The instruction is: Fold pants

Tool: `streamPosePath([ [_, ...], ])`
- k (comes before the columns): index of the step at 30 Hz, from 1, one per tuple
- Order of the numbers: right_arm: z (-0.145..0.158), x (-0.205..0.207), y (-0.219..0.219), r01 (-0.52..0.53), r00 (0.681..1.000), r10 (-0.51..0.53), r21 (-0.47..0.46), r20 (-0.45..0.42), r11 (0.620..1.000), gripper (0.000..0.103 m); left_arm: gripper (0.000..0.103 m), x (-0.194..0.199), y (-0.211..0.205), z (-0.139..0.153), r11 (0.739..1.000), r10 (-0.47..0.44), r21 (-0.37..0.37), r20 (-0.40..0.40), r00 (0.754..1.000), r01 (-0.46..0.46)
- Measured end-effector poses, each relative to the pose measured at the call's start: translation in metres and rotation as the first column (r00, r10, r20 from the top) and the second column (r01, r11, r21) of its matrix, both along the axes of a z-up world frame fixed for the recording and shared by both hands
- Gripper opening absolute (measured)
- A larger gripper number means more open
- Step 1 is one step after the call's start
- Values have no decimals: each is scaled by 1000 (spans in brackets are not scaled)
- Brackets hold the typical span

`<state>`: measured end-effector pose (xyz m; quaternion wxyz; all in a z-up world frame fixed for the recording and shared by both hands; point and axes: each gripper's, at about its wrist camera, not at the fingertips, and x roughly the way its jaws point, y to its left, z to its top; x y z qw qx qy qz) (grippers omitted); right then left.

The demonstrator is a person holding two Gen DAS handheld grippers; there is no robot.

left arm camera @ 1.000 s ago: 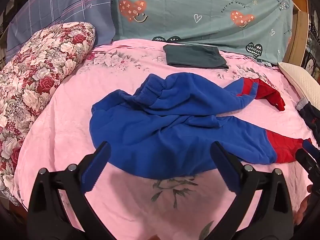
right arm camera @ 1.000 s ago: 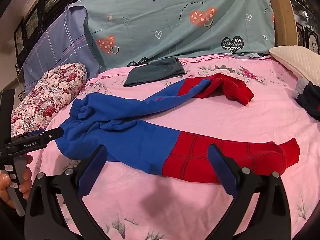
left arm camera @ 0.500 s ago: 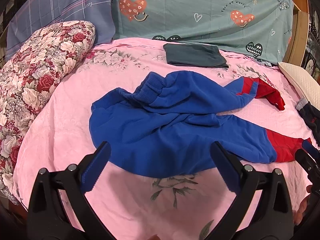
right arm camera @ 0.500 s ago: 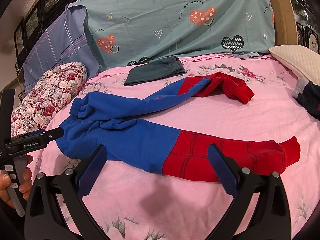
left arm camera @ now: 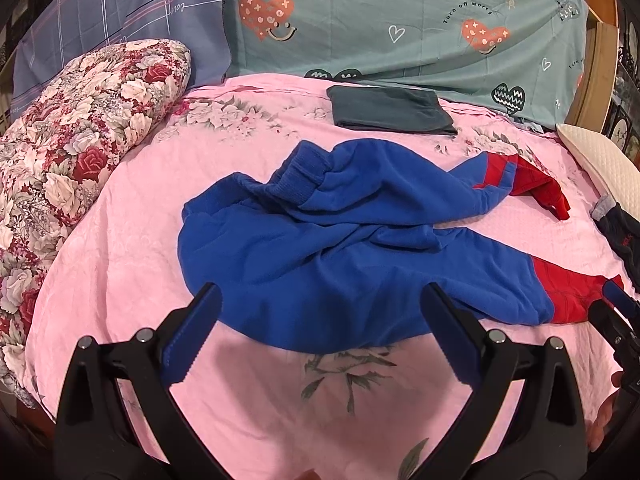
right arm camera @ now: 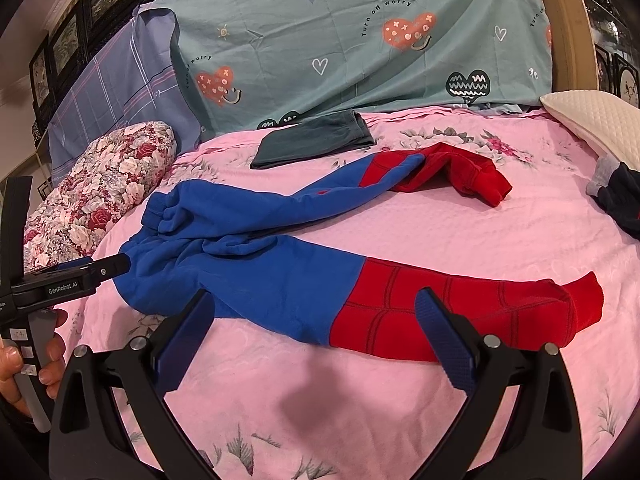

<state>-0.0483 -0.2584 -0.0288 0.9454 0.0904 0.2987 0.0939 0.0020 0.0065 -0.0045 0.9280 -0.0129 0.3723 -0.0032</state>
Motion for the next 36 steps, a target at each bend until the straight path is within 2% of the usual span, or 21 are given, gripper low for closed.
streamPosePath([
  [36, -1, 1, 5, -11, 1000, 11, -1, -18, 1000, 100, 101, 3, -1, -6, 1000, -8, -2, -20, 1000, 8],
])
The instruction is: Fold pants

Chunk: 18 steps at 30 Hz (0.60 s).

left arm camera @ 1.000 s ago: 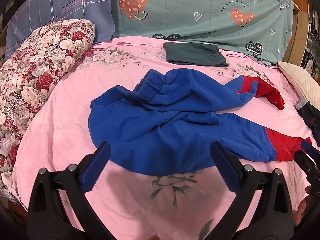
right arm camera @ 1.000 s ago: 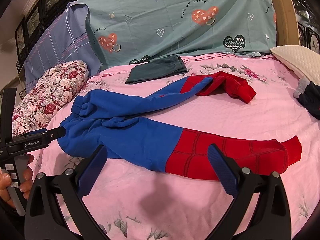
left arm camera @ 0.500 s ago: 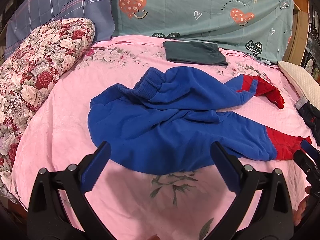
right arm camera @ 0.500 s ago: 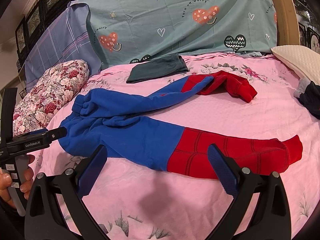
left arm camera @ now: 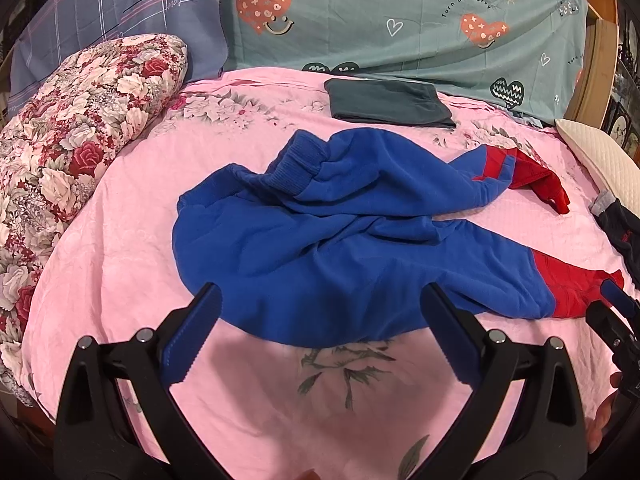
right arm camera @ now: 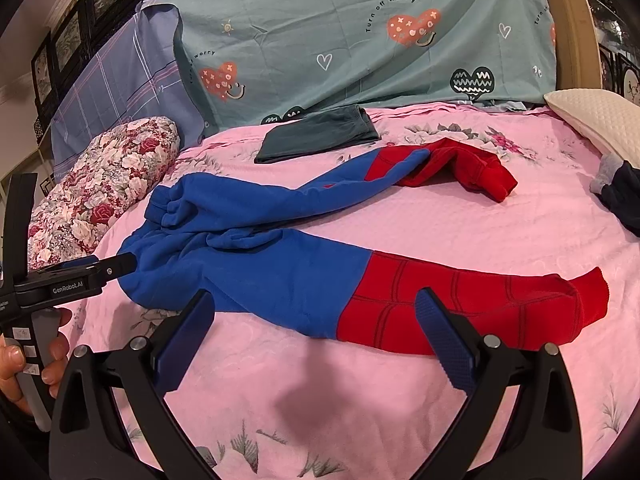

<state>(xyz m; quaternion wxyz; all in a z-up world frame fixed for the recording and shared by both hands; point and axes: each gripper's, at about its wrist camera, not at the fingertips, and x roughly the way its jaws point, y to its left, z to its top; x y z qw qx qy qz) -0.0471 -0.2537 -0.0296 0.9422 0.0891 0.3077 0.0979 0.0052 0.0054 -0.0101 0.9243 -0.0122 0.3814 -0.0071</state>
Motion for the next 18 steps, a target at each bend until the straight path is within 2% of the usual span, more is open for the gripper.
streamPosePath([
  [11, -1, 0, -2, 3, 1000, -3, 0, 2, 1000, 100, 101, 5, 5, -10, 1000, -2, -5, -24, 1000, 2],
  [16, -1, 4, -7, 17, 1000, -17, -10, 4, 1000, 100, 101, 35, -1, -5, 1000, -21, 10, -16, 1000, 21],
  [18, 0, 6, -11, 26, 1000, -26, -15, 4, 1000, 100, 101, 58, -7, 0, 998, -36, 45, 6, 999, 36],
])
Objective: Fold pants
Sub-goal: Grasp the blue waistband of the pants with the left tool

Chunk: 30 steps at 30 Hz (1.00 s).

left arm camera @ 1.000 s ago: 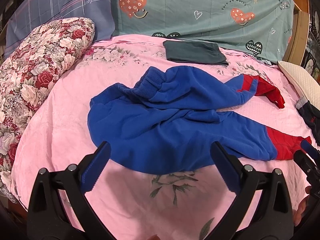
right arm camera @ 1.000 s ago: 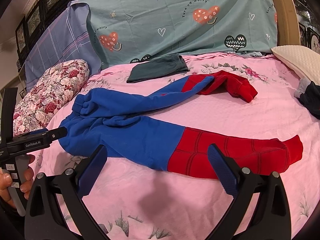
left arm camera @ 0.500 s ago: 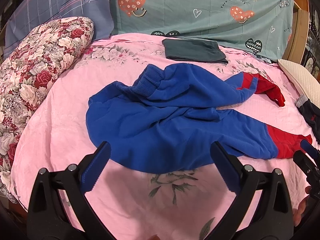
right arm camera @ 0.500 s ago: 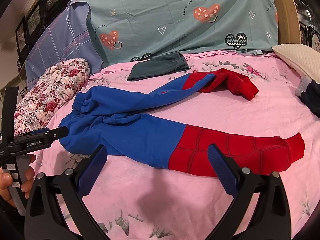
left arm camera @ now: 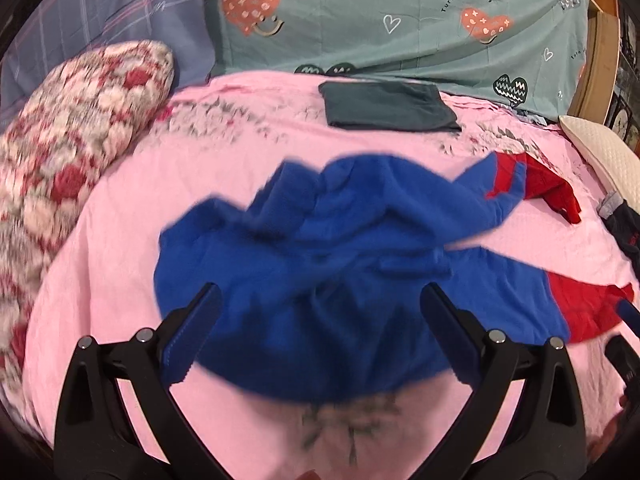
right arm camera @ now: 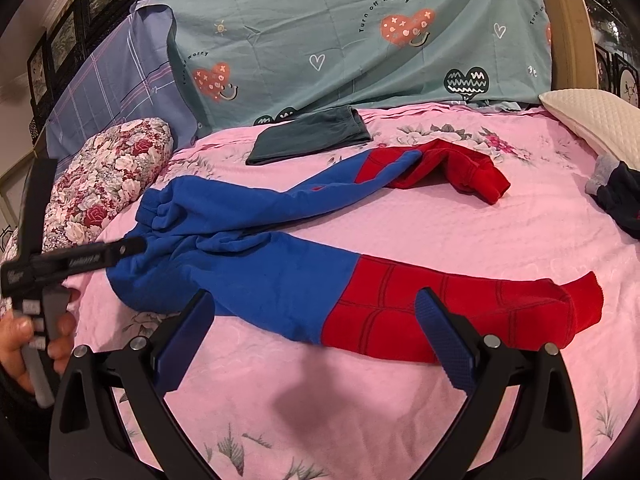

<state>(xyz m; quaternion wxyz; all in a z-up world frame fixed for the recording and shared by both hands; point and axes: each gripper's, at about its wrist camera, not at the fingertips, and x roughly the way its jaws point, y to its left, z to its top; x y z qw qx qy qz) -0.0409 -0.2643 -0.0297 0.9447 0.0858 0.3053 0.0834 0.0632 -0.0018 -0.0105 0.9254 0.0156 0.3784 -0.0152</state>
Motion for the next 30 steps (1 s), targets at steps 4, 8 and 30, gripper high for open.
streamPosePath([
  [4, 2, 6, -10, 28, 1000, -28, -13, -5, 1000, 100, 99, 63, -13, -11, 999, -40, 26, -86, 996, 42],
  [8, 7, 19, -24, 47, 999, -47, -8, -27, 999, 100, 37, 126, -1, -25, 999, -16, 39, -180, 983, 24],
  [30, 6, 52, -76, 132, 978, -153, -147, -139, 980, 100, 95, 5, 109, -9, 992, 48, 125, -118, 992, -33],
])
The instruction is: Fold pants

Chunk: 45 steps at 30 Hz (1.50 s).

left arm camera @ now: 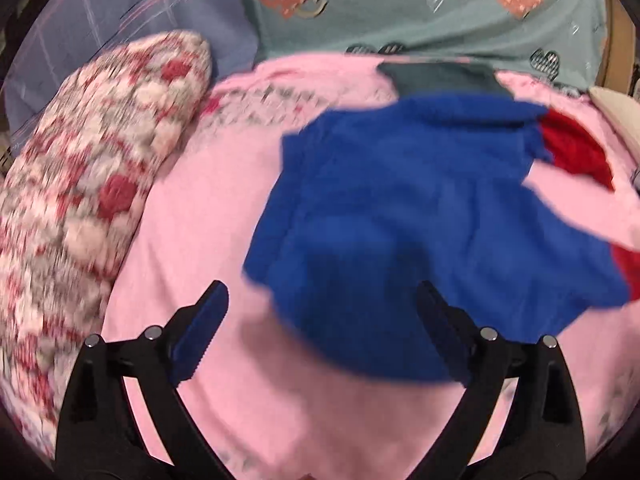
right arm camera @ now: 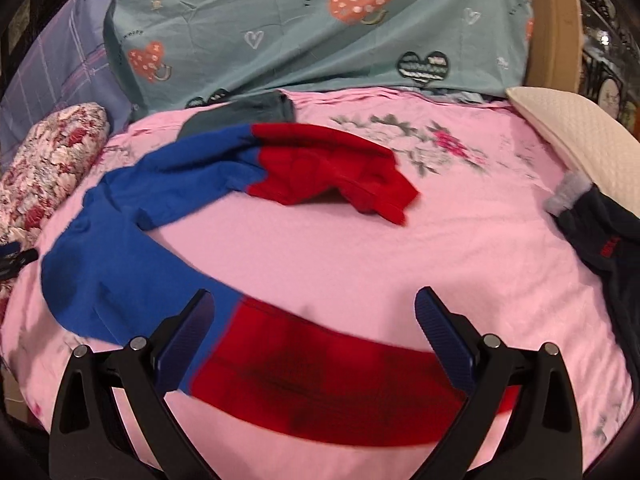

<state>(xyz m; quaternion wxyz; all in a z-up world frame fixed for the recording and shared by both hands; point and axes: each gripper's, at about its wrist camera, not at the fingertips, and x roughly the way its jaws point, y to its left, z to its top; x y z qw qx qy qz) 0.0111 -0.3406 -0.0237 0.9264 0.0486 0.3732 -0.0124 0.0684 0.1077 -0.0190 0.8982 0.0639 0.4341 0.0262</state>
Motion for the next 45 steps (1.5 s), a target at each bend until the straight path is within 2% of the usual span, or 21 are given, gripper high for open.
streamPosePath([
  [3, -9, -26, -26, 89, 996, -89, 5, 16, 996, 100, 95, -9, 26, -27, 996, 76, -43, -64, 995, -79],
  [5, -12, -39, -39, 140, 990, -140, -3, 20, 990, 100, 95, -9, 41, -38, 982, 128, -128, -86, 988, -139],
  [7, -14, -52, -53, 183, 983, -183, 16, 19, 983, 100, 95, -3, 42, -40, 966, 138, -209, -82, 987, -152],
  [11, -14, -75, -74, 244, 970, -244, 36, 19, 969, 100, 92, 20, 24, -50, 950, 106, -280, -117, 987, -135],
  [12, -14, -80, -79, 259, 965, -260, 35, 20, 965, 100, 89, 26, 20, -54, 953, 117, -264, -119, 986, -146],
  [14, -15, -92, -92, 292, 956, -294, 43, 22, 955, 100, 74, 29, 22, -55, 952, 158, -247, -104, 982, -179],
  [15, -16, -95, -96, 303, 952, -305, 50, 17, 952, 100, 56, 28, 25, -52, 941, 158, -287, -102, 982, -181],
  [16, -18, -98, -103, 314, 949, -315, 65, 12, 947, 100, 19, 27, 29, -50, 917, 127, -366, -106, 986, -157],
  [17, -20, -100, -109, 318, 948, -319, 87, 8, 944, 100, 10, 28, 33, -50, 892, 107, -425, -129, 986, -152],
  [21, -33, -84, -116, 266, 963, -271, 172, 6, 949, 100, 8, 18, 34, -46, 888, 127, -432, -95, 987, -156],
  [23, -43, -66, -111, 184, 983, -184, 202, -19, 962, 99, 7, 12, 30, -40, 892, 129, -429, -68, 989, -146],
  [24, -50, -56, -109, 132, 991, -120, 238, -65, 962, 67, 7, 9, 29, -36, 893, 131, -427, -51, 990, -140],
  [25, -57, -45, -109, 81, 992, -48, 305, -113, 949, 27, 6, 6, 29, -33, 893, 133, -428, -45, 990, -139],
  [29, -33, -51, -110, 28, 999, -18, 378, -29, 925, 24, 6, -5, 32, -15, 894, 146, -427, -6, 989, -134],
  [34, 28, -85, -118, -77, 992, 16, 487, 127, 870, 24, 5, -34, 34, 23, 909, 159, -401, 88, 983, -111],
  [37, 64, -92, -128, -90, 988, 13, 513, 153, 854, 24, 4, -55, 41, 48, 919, 176, -378, 151, 973, -108],
  [39, 72, -82, -133, -35, 997, 1, 477, 71, 878, 25, 4, -65, 43, 62, 935, 177, -337, 174, 969, -111],
  [41, 56, -58, -140, 84, 995, -60, 370, -76, 925, 34, 4, -64, 44, 55, 944, 173, -305, 125, 977, -128],
  [43, 22, -35, -152, 228, 958, -184, 194, -219, 954, 56, 5, -60, 45, 33, 941, 166, -308, 48, 985, -143],
  [44, 6, -30, -158, 296, 929, -261, 101, -262, 950, 56, 6, -59, 45, 23, 935, 157, -325, 18, 987, -143],
  [45, -9, -29, -165, 337, 908, -303, 74, -289, 939, 56, 11, -57, 41, 10, 924, 134, -359, -23, 991, -134],
])
